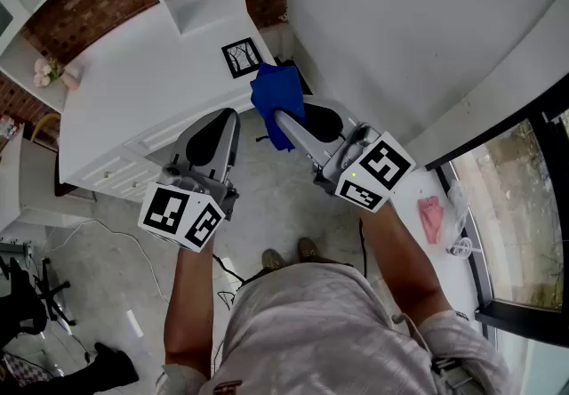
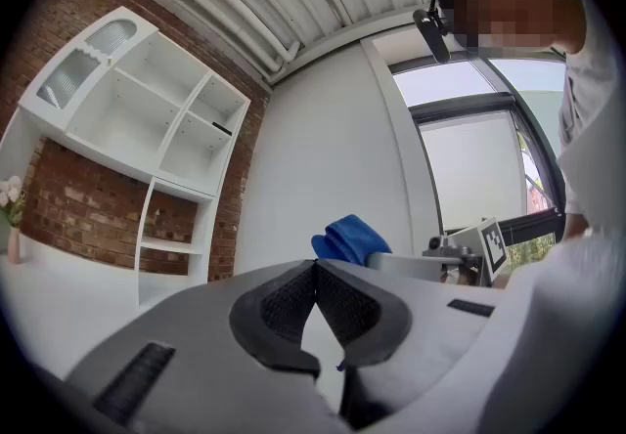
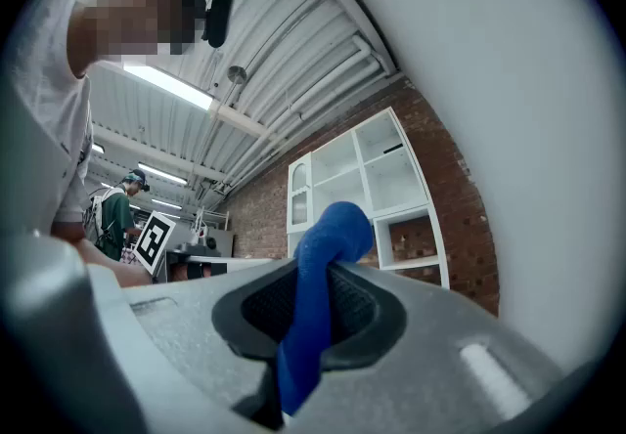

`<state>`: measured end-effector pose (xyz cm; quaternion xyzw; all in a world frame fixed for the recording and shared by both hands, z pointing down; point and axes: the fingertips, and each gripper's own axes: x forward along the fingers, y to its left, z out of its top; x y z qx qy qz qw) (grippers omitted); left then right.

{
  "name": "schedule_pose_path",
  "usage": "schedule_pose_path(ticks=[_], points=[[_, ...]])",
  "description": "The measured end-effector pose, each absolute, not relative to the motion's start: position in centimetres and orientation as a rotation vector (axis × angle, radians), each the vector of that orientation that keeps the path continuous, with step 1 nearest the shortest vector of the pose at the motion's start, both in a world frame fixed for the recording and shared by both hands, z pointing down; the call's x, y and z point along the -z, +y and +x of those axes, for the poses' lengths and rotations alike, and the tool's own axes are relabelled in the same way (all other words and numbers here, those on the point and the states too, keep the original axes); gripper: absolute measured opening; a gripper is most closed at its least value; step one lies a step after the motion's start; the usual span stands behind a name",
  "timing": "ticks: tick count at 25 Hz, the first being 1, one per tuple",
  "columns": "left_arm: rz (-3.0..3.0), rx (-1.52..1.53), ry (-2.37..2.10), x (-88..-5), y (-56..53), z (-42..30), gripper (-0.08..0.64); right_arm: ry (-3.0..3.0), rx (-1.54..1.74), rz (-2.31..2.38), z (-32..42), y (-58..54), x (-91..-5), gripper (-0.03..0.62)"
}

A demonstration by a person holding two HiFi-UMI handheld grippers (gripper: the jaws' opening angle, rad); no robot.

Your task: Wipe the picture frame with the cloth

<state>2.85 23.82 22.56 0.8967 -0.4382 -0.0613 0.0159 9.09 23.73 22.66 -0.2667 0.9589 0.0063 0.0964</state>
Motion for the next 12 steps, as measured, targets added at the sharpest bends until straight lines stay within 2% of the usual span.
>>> schedule_pose_path(ticks=[12], points=[[2.753,0.179,-1.409,-23.4,22.4,2.6,0.0,2.832,-0.008,-0.783,10.4,22.4,-22.7,0.048]])
